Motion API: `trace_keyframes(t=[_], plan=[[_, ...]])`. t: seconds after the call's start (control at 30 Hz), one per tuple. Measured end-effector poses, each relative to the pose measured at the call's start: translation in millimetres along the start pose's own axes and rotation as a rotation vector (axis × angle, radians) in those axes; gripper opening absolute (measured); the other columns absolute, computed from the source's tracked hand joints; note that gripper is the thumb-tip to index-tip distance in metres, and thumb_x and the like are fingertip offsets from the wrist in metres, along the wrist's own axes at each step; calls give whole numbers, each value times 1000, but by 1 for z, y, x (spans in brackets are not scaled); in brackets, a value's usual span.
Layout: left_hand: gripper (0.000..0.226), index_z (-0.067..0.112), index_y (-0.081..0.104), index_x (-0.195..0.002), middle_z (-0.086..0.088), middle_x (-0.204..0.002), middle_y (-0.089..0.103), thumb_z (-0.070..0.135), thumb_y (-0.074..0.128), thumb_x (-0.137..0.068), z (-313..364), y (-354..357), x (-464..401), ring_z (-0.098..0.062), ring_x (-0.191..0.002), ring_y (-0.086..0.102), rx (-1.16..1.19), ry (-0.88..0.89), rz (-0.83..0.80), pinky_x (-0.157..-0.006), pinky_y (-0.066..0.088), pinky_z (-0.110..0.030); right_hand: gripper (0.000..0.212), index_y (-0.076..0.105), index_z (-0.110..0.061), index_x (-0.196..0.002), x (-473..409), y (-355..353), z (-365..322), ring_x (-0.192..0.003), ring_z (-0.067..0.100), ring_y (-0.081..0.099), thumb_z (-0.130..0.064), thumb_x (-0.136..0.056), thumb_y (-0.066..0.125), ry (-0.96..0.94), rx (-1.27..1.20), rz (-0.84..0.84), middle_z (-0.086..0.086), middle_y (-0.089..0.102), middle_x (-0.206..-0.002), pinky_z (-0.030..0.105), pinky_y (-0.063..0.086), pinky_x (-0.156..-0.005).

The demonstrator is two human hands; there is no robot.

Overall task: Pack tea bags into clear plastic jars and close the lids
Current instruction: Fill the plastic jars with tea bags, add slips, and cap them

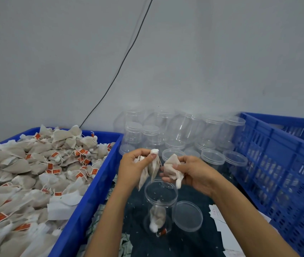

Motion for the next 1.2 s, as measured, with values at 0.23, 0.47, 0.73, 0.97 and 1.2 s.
trace_keyframes(t=[0.23, 0.47, 0.73, 0.97, 1.2], plan=[[4, 26, 74, -83, 14, -83, 72, 24, 72, -83, -13, 0, 4, -5, -85, 66, -13, -42, -7, -75, 48, -21, 16, 65, 3, -105, -9, -8, -3, -60, 24, 63, -6, -93, 60, -58, 456, 96, 15, 68, -86, 23, 54, -47], [2, 26, 74, -84, 14, -84, 72, 26, 72, -83, -14, -2, 2, -4, -86, 66, -21, -70, 10, -75, 48, -21, 10, 72, -19, -82, -17, 26, -18, -62, 2, 57, -24, -77, 79, -91, 1138, -54, -4, 68, -76, 14, 45, -56], [7, 23, 76, -86, 10, -85, 73, 27, 72, -82, -9, -6, 4, -10, -92, 66, -17, -87, -4, -77, 47, -23, 10, 69, -11, -97, -8, 9, -53, -78, 16, 67, -16, -88, 68, -360, 847, 234, 6, 68, -91, 25, 59, -63], [8, 23, 76, -84, 7, -84, 73, 27, 75, -78, 5, 14, 9, -8, -85, 69, -42, -40, -152, -76, 52, -24, 27, 68, -21, -99, 7, 16, -37, -83, 8, 66, -18, -76, 79, -498, 631, 99, -5, 69, -94, 23, 56, -75], [35, 21, 70, -88, 6, -81, 73, 46, 71, -63, 5, 8, 9, -4, -72, 68, 168, -95, -80, -60, 50, -13, 14, 69, -15, -73, 21, -2, -40, -61, 4, 63, -5, -73, 80, -637, 532, 356, -1, 70, -70, 17, 50, -55]])
Point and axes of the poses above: each hand's wrist, its own x-axis away from the middle knuckle, its own y-axis out of the palm, z = x × y, the point moved 10 cm from there along -x, towards the middle knuckle
